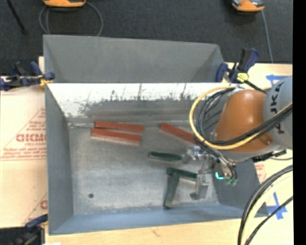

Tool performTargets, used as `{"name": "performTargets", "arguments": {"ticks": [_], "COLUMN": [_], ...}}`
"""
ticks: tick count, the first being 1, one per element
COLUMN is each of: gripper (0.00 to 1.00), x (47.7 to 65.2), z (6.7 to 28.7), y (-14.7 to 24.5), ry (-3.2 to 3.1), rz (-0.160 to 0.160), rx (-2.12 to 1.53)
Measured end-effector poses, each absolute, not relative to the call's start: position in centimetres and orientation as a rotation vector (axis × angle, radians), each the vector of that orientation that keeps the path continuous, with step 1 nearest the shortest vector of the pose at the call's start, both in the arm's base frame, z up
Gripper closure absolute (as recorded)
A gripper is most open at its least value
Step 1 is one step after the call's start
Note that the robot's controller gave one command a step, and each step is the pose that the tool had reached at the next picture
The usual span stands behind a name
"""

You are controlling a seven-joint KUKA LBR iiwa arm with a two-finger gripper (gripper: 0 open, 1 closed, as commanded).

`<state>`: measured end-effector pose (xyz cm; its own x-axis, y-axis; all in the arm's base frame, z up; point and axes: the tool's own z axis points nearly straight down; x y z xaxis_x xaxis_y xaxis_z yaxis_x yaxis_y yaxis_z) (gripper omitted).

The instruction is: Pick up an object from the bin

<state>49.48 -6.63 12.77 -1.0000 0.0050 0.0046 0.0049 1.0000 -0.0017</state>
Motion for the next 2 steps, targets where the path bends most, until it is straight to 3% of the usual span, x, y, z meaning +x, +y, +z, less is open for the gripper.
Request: {"name": "performTargets", "arguments": {"ticks": [1, 2], "gripper": [0.0, 0.0], "x": [54.23, 54.45], "z": [6.93, 7.12], "y": [-7.47, -7.58], "ry": [-3.143, -3.146], "rz": [-0.002, 0.002], "rx": [-0.181, -0.176]}}
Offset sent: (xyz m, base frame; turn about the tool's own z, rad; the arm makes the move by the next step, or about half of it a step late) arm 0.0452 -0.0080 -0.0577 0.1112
